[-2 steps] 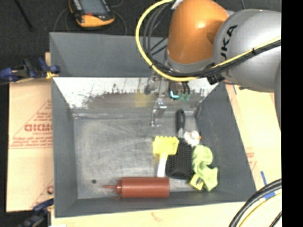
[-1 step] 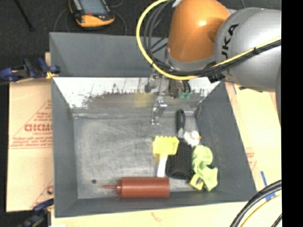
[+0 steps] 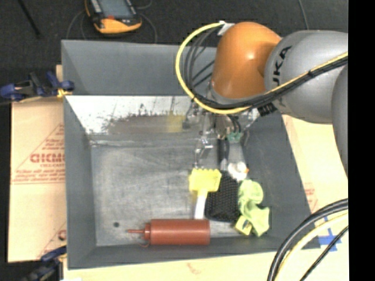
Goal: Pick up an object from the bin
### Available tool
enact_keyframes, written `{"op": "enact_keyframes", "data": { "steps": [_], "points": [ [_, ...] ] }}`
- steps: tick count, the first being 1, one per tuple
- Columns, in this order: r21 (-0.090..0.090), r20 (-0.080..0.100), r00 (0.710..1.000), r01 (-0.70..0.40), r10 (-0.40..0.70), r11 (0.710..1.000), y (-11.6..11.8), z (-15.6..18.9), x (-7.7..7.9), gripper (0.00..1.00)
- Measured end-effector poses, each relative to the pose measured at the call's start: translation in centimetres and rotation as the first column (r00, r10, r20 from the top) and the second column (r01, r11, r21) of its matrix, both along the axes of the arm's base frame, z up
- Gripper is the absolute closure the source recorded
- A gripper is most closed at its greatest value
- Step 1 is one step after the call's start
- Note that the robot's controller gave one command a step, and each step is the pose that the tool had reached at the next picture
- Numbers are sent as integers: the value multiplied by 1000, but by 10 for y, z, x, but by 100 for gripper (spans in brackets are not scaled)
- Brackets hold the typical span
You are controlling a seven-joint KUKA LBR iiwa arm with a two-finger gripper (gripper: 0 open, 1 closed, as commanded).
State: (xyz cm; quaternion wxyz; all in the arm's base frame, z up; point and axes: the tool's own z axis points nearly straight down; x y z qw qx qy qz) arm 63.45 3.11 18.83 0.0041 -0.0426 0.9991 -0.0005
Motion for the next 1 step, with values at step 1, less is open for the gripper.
{"op": "enact_keyframes", "data": {
  "steps": [1],
  "points": [
    [-1, -6, 999, -52, 52, 999, -59, -27, -46, 0]
  ]
}}
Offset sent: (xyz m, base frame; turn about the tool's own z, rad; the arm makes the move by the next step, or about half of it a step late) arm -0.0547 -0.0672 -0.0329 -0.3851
